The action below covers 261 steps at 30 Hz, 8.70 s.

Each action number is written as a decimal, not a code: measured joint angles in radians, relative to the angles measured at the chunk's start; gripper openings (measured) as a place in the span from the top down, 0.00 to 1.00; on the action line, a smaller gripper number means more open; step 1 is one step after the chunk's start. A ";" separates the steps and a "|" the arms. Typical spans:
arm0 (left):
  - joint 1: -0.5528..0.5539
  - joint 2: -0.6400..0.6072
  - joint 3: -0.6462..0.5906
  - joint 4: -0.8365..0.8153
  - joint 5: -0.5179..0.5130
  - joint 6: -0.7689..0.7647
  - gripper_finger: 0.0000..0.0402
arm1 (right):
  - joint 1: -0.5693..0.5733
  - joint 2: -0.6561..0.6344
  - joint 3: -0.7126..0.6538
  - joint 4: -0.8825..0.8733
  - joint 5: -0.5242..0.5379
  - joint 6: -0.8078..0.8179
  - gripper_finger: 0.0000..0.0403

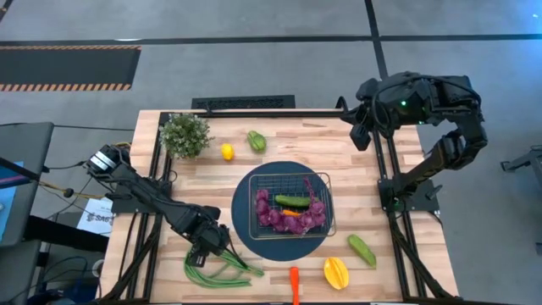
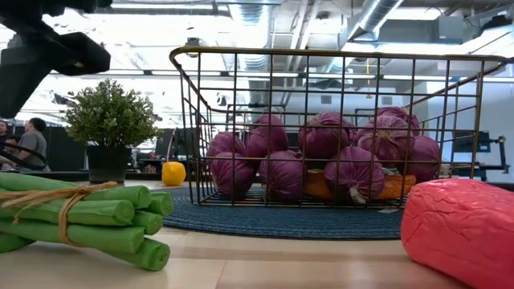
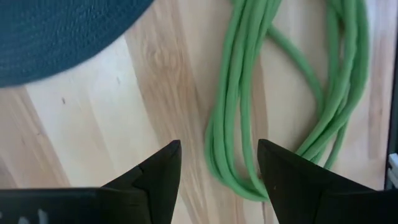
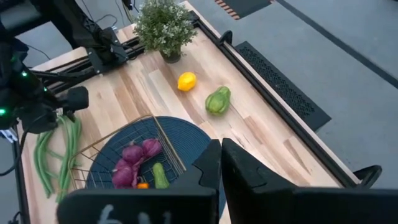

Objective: Build produce basket
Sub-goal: Put the green beans into the gold wire basket

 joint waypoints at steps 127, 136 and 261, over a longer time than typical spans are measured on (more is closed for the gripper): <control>0.224 0.125 1.231 -0.559 -0.864 0.302 1.00 | -0.009 0.092 -0.001 0.000 0.000 -0.089 0.91; 0.269 -0.008 1.208 -0.358 -0.904 0.369 1.00 | -0.111 0.082 0.000 -0.001 0.001 -0.131 0.91; 0.486 0.218 0.296 0.151 -0.182 0.404 0.99 | -0.220 0.076 -0.001 0.000 -0.004 -0.140 0.91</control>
